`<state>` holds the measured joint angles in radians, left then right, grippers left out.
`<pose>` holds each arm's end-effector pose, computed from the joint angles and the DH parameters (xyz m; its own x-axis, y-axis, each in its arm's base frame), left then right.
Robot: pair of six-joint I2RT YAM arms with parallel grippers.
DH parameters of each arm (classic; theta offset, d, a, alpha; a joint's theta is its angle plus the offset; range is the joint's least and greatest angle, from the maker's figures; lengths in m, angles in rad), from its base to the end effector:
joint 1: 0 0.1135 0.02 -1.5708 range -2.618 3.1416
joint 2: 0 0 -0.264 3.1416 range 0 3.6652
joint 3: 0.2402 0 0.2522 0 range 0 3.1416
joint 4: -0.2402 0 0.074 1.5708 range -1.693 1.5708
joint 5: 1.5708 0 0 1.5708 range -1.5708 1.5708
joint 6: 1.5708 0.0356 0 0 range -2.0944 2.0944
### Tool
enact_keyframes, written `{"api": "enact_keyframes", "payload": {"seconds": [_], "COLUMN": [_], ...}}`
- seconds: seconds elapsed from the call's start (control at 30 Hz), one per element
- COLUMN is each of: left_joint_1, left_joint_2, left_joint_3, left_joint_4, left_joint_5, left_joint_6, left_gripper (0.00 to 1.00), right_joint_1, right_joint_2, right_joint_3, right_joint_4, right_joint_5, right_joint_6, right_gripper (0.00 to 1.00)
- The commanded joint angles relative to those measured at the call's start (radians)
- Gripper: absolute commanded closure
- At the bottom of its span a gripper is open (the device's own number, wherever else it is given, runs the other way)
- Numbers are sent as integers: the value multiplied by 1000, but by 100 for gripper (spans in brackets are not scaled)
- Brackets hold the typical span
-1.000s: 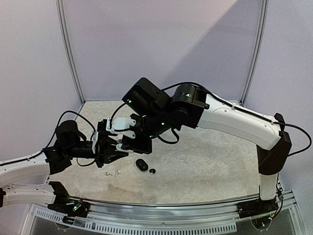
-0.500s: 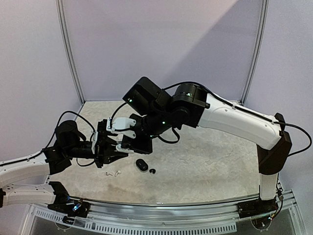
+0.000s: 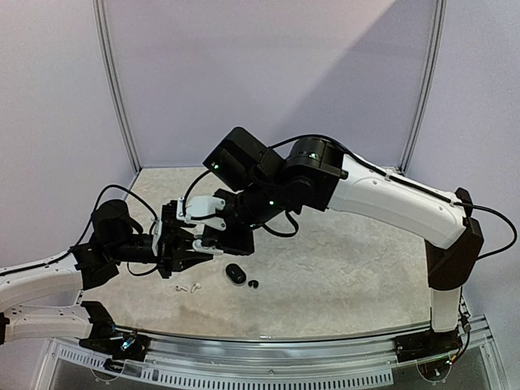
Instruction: Insert the wireless bluetooth earbuds into the charging case
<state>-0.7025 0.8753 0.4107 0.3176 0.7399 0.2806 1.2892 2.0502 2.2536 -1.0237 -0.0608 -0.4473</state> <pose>0.1340 -0.1449 0.2454 0.1657 0.1277 -0.9779 0.9786 0.1013 0.1791 0.1214 0.4274 0.3759 0.2365 -0.7362 -0.6341 -0.9628 -0.0897 -0.2549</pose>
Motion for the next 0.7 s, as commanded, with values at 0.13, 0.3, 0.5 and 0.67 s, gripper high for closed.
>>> {"api": "enact_keyframes", "payload": {"seconds": [0.13,0.3,0.5,0.67], "left_joint_1": [-34,-34,-34,-34], "left_joint_2": [-6,-21,-32,-35], "left_joint_3": [16,0,-13,-17], "left_joint_4": [15,-9,-41,-78], "left_joint_5": [4,-34,-39,-47], "left_joint_6": [40,29,4,6], "left_gripper": [100,100,100,100], "right_joint_1": [1,1,0,1], "right_joint_2": [66,43,-10,-40], "right_joint_3": [59,60,56,44], "right_joint_4": [-50,-29,2,24], "right_joint_5": [32,34,35,25], "right_joint_6": [-7,13,43,62], "right_gripper": [100,100,100,100]}}
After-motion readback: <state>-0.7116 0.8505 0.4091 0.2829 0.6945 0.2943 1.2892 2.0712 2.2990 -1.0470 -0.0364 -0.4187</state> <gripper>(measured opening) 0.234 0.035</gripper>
